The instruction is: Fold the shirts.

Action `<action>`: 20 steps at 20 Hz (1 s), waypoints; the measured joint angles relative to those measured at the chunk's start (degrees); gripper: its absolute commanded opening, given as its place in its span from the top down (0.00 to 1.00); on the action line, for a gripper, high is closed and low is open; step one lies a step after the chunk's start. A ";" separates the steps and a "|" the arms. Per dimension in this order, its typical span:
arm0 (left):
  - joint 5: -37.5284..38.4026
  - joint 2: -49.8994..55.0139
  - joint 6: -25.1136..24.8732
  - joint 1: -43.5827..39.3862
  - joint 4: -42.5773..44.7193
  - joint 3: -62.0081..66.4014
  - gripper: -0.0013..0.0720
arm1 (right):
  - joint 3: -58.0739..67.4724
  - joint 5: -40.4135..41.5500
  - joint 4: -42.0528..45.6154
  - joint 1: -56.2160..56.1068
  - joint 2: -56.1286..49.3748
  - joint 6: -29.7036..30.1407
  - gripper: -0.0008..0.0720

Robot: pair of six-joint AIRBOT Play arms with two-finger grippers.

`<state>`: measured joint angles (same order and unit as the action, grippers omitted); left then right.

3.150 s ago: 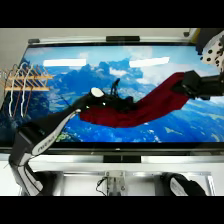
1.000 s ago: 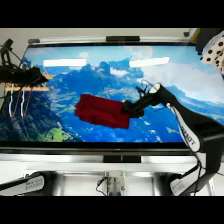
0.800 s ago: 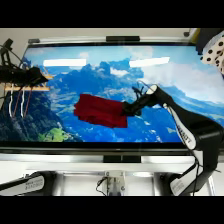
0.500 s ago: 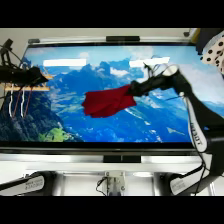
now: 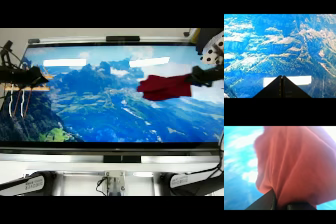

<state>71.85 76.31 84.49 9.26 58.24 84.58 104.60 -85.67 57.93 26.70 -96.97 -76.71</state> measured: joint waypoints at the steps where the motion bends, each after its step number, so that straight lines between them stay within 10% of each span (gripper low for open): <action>1: 0.15 0.00 0.09 0.00 0.00 0.00 0.94 | 0.15 -0.63 2.08 3.28 0.07 -0.61 0.89; 20: 0.17 0.07 0.24 -4.55 0.09 0.00 0.94 | -38.51 3.21 26.75 37.59 9.42 -8.57 0.89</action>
<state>72.03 76.38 84.73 4.71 58.33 84.58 66.08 -82.46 84.68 64.29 -87.55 -85.27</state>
